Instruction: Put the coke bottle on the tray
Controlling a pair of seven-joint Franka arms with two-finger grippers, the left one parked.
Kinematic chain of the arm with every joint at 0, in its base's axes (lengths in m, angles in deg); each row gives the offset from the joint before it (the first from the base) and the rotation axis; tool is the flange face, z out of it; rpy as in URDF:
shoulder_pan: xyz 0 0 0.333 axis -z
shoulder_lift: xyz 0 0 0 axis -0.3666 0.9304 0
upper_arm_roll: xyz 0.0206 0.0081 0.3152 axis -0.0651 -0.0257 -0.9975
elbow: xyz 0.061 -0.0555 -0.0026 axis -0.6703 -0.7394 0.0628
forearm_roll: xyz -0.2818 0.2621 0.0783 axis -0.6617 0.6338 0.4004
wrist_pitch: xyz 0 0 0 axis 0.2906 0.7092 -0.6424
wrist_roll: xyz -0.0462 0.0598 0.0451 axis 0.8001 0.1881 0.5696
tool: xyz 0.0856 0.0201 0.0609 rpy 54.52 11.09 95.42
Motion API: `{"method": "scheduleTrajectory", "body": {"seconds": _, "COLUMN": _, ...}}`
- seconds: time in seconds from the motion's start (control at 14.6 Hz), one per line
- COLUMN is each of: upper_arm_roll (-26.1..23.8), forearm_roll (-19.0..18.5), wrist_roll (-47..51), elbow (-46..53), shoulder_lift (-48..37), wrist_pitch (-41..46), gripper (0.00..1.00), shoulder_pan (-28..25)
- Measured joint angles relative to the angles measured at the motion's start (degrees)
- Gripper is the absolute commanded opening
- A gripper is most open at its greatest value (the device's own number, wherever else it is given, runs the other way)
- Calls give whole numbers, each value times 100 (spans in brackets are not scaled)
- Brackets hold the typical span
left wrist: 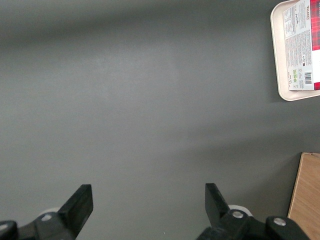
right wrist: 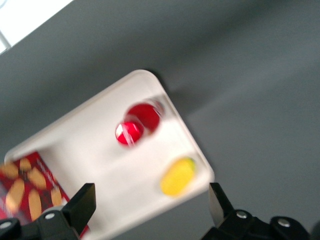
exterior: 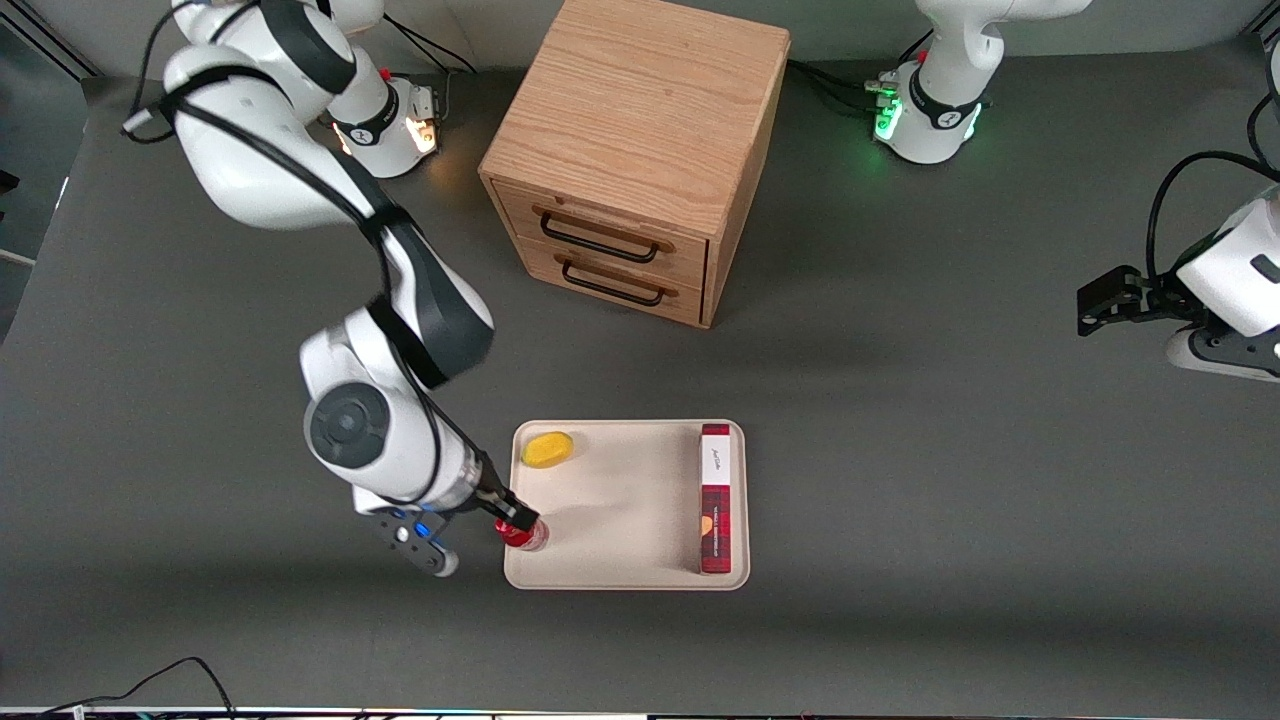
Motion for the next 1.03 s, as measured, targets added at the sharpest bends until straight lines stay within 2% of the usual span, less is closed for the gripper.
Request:
{"method": "scheduleTrajectory", "body": {"seconds": 0.14, "upper_arm_roll": -198, "forearm_roll": -2, "wrist_roll": -728, "elbow": -67, "shoulder_lift": -930, "wrist_pitch": 1197, "gripper": 100, "shoulder_pan": 257}}
{"method": "scheduleTrajectory", "body": {"seconds": 0.27, "upper_arm_roll": -400, "forearm_roll": 81, "wrist_roll": -1589, "elbow": -462, "shoulder_lift": -1983, "wrist_pitch": 2014, "gripper": 100, "shoulder_pan": 729}}
{"method": "scheduleTrajectory", "body": {"seconds": 0.41, "upper_arm_roll": -205, "forearm_roll": 569, "wrist_roll": -2539, "elbow": -1184, "shoulder_lift": -3069, "wrist_pitch": 2413, "gripper": 100, "shoulder_pan": 1219}}
{"method": "scheduleTrajectory", "body": {"seconds": 0.62, "upper_arm_roll": 953, "forearm_roll": 1286, "wrist_roll": -3949, "elbow": -2710, "shoulder_lift": -4455, "wrist_pitch": 2216, "gripper": 100, "shoulder_pan": 1465}}
{"method": "scheduleTrajectory", "body": {"seconds": 0.75, "upper_arm_roll": 1482, "forearm_roll": 1417, "wrist_roll": -4468, "elbow": -3855, "shoulder_lift": -5093, "wrist_pitch": 1691, "gripper": 100, "shoulder_pan": 1522}}
{"method": "scheduleTrajectory", "body": {"seconds": 0.89, "upper_arm_roll": 1627, "forearm_roll": 1506, "wrist_roll": -4576, "elbow": -4814, "shoulder_lift": -5484, "wrist_pitch": 1214, "gripper": 100, "shoulder_pan": 1529}}
{"method": "scheduleTrajectory", "body": {"seconds": 1.03, "upper_arm_roll": 1615, "forearm_roll": 1589, "wrist_roll": -4576, "elbow": -5311, "shoulder_lift": -5671, "wrist_pitch": 972, "gripper": 100, "shoulder_pan": 1503}}
